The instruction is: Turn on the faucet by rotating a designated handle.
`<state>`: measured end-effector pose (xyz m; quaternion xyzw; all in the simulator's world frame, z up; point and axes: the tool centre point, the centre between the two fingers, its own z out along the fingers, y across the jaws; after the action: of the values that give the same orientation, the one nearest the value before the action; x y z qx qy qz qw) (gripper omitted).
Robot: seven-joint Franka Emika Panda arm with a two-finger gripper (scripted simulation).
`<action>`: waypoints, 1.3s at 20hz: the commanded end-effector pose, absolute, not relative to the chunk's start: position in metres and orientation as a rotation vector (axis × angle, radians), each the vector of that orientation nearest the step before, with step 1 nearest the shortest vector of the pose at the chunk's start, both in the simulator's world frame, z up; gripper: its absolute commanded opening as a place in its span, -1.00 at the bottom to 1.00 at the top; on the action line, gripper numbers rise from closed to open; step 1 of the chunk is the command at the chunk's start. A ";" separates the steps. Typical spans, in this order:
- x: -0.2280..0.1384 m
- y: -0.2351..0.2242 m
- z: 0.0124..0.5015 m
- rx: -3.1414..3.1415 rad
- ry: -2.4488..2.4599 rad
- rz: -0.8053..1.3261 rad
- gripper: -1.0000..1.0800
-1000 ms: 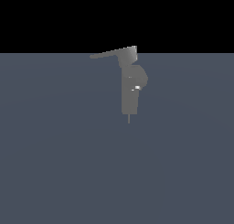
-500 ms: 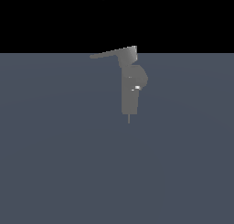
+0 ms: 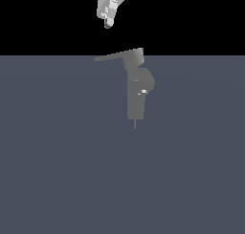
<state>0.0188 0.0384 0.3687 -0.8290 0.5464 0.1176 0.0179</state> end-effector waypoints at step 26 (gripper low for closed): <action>0.100 0.069 0.263 -2.222 2.398 0.234 -1.00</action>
<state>0.0993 0.0692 0.2635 -0.6786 0.7278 0.0727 -0.0673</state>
